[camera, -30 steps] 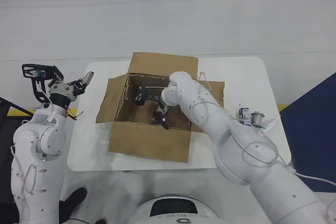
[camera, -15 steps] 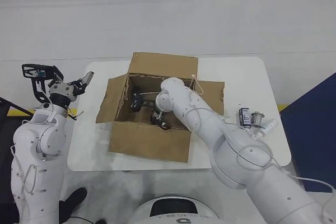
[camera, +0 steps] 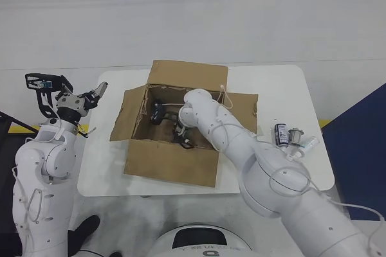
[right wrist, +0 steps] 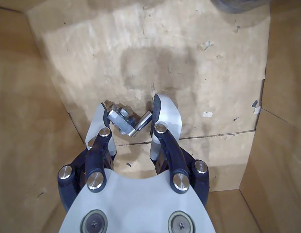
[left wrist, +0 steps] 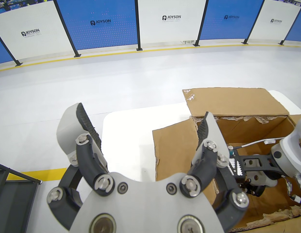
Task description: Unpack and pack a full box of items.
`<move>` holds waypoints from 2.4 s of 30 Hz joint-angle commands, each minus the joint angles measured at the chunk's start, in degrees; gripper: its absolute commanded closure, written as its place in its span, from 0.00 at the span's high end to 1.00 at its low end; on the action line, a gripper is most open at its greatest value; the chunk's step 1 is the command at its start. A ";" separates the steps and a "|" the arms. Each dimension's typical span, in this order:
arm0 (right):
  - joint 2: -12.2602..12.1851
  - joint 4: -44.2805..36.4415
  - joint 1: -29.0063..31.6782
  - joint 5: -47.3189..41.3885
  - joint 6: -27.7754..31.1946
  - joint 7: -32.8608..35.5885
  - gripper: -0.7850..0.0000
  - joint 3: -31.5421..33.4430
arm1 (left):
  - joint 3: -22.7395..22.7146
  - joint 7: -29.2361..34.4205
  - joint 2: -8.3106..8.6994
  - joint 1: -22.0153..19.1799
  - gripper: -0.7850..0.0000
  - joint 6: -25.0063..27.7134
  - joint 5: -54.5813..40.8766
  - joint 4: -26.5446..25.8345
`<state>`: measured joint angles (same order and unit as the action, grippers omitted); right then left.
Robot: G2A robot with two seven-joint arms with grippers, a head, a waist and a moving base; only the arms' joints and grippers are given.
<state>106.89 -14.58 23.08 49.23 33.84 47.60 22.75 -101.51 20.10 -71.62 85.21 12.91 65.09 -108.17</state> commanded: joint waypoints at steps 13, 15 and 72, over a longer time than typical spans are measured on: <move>-2.77 -2.12 1.27 3.16 -2.90 -14.72 0.00 1.54 | 0.00 0.00 0.00 0.00 1.00 0.00 0.00 0.00; -3.43 -3.01 1.84 3.78 -3.61 -16.70 0.00 1.84 | 0.00 0.00 0.00 0.00 1.00 0.00 0.00 0.00; -32.40 -103.37 73.01 39.60 -40.23 -47.32 0.00 41.78 | 0.00 0.00 0.00 0.00 1.00 0.00 0.00 0.00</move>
<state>74.55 -116.95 92.83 88.42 -2.83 3.91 63.91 -101.51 20.10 -71.62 85.21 12.91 65.09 -108.17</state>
